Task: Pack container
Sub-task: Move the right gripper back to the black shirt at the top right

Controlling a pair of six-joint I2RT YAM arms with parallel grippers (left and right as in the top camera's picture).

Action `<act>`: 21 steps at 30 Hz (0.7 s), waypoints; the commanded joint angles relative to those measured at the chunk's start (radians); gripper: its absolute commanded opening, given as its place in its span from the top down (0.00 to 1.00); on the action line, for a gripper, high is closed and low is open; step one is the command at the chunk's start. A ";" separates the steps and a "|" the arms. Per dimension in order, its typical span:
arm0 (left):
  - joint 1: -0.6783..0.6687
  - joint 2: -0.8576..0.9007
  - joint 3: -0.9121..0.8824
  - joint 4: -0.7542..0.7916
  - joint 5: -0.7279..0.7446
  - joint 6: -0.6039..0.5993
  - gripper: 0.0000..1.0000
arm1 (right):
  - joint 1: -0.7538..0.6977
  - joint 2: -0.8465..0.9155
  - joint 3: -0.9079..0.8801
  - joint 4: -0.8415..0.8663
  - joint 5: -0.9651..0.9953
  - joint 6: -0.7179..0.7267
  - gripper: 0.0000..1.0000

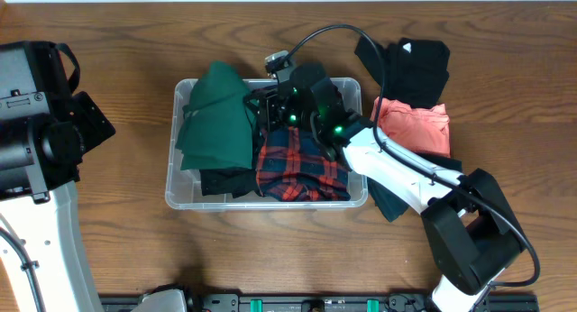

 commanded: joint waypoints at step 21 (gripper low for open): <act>0.004 -0.007 0.000 -0.003 -0.019 -0.005 0.02 | -0.468 -0.360 0.007 -0.381 -0.047 -0.080 0.34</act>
